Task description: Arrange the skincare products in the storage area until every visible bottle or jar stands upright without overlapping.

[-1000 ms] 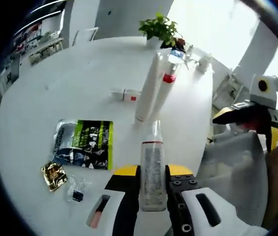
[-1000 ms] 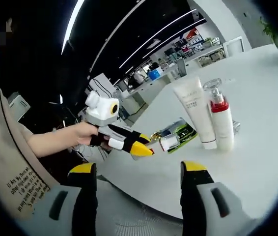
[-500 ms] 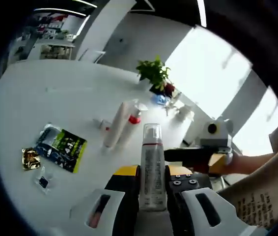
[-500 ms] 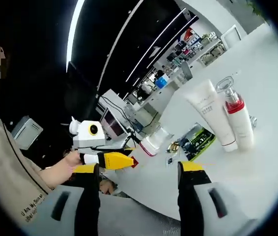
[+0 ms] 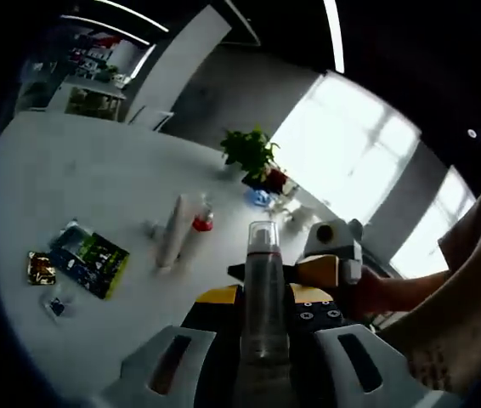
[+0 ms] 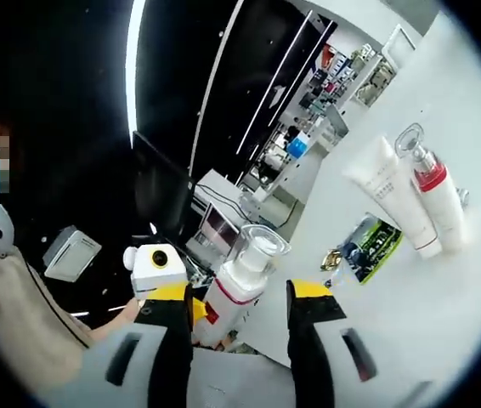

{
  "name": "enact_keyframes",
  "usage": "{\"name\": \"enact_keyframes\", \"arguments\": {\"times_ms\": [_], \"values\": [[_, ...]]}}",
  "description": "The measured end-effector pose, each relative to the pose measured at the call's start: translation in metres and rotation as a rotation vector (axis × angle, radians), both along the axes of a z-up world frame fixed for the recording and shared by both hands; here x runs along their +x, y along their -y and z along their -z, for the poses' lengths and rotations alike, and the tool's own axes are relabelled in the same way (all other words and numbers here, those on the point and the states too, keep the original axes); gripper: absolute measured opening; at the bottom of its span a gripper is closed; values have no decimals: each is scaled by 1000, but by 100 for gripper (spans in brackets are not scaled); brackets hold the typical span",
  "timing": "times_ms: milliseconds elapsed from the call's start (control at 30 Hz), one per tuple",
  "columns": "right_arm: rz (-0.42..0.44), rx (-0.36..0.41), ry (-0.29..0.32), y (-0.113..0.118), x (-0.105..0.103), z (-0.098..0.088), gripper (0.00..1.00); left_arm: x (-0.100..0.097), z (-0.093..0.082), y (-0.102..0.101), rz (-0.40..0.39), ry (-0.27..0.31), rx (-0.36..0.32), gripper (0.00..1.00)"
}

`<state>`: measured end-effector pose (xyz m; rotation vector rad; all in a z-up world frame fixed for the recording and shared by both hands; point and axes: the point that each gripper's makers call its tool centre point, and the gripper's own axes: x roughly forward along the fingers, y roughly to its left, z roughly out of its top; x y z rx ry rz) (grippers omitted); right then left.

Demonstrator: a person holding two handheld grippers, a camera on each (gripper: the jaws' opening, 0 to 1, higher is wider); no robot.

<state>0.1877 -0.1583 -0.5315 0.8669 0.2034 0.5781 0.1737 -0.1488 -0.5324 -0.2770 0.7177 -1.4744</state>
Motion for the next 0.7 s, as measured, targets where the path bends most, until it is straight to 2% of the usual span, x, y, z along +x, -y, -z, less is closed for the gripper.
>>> {"name": "enact_keyframes", "arguments": {"times_ms": [167,233,300,533,667,700], "values": [[-6,-28,7,0,0,-3,33,-6,-2,1,-6,8,1,16],[-8,-39,11,0,-1,-5,33,-7,-3,1,-10,12,1,16],[-6,-87,27,0,-3,-8,32,-9,-2,3,-6,20,7,16],[-24,-311,58,0,-8,-9,29,-22,15,11,44,102,101,16],[-42,-471,78,0,-9,-7,26,-28,26,17,72,171,174,16],[-39,-516,102,0,-9,-8,26,-29,28,19,74,210,188,16]]}}
